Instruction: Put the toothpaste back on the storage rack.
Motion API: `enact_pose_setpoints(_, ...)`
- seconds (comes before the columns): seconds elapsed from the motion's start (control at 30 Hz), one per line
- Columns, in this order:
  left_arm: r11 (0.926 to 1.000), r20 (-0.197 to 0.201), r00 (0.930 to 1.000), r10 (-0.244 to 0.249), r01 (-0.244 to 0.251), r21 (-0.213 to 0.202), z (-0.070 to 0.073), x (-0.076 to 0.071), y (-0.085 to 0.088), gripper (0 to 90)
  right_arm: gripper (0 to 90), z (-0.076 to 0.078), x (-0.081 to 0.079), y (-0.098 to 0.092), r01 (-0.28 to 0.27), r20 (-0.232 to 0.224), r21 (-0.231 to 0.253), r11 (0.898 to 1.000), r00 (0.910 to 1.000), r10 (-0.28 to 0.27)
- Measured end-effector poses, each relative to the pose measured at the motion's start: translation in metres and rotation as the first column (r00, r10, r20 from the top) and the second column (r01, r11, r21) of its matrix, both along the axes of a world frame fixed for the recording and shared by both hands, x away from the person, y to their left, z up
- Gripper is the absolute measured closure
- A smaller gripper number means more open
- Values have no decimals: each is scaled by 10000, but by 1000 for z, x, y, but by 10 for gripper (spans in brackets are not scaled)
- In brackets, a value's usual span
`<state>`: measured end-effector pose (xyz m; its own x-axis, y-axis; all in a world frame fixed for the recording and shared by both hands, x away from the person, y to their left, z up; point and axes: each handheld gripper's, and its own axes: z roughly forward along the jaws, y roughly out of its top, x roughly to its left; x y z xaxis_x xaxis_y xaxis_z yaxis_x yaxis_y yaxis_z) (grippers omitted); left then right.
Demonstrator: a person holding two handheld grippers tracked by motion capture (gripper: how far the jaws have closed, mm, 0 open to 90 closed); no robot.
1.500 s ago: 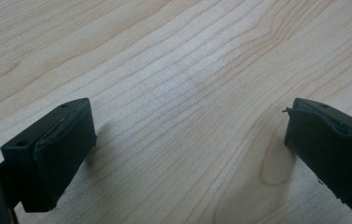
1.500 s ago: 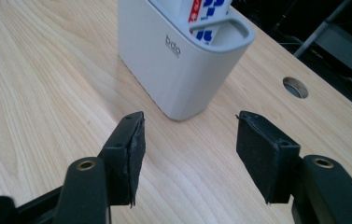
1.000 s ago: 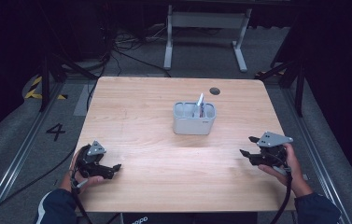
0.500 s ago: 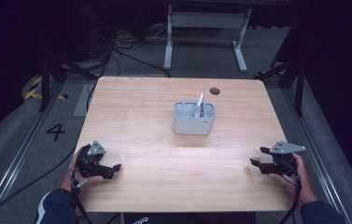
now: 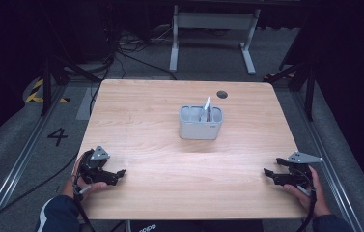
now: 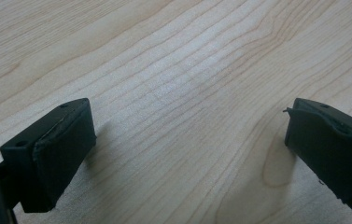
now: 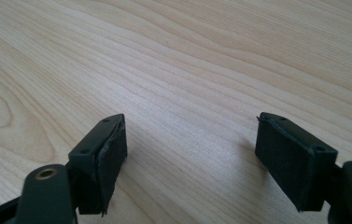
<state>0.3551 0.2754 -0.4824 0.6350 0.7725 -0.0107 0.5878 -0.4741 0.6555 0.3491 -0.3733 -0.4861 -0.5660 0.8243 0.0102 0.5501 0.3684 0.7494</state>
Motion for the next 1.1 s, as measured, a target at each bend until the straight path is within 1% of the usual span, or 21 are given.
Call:
enact_pose_setpoints(0.37, 10000, -31, 10000, 72, -72, 6, 0, 0, -1, 21, 249, 0, 0, 0, 24, -4, -10, 10000, 10000, -24)
enact_pose_setpoints(0.47, 10000, 85, 10000, -4, 3, 85, 0, 1, 0, 21, 249, 0, 0, 0, 21, 0, -9, 10000, 10000, -21)
enact_pose_setpoints(0.53, 10000, 19, 10000, 23, -23, 51, 0, 0, 0, 21, 249, 0, 0, 0, 26, -3, -9, 10000, 10000, -26)
enact_pose_setpoints(0.57, 10000, 78, 10000, 1, -1, 80, 0, 1, 0, 21, 249, 0, 0, 0, 27, -3, -8, 10000, 10000, -27)
enact_pose_setpoints(0.6, 10000, -21, 10000, 62, -62, 13, 0, 0, -1, 21, 248, 0, 0, 0, 25, -10, -8, 10000, 10000, -25)
enact_pose_setpoints(0.63, 10000, -21, 10000, 62, -62, 13, 0, 0, -1, 21, 248, 0, 0, 0, 28, -3, -13, 10000, 10000, -28)
enact_pose_setpoints(0.67, 10000, 85, 10000, -3, 2, 83, 0, 1, 0, 21, 247, 0, 0, 0, 32, -1, -15, 10000, 10000, -32)
enact_pose_setpoints(0.73, 10000, -29, 10000, 72, -72, 9, 0, 0, -1, 21, 245, 0, 0, 0, 37, 0, -17, 10000, 10000, -37)
enact_pose_setpoints(0.87, 10000, 82, 10000, -8, 7, 87, 0, 1, 0, 21, 245, 0, 0, 0, 41, -9, -12, 10000, 10000, -41)
enact_pose_setpoints(1.0, 10000, 38, 10000, 12, -13, 57, 0, 0, 0, 21, 243, 0, 0, 0, 49, -1, -16, 10000, 10000, -49)
enact_pose_setpoints(1.1, 10000, 81, 10000, -5, 4, 83, 0, 1, 0, 21, 242, 0, 0, 0, 53, 0, -20, 10000, 10000, -53)
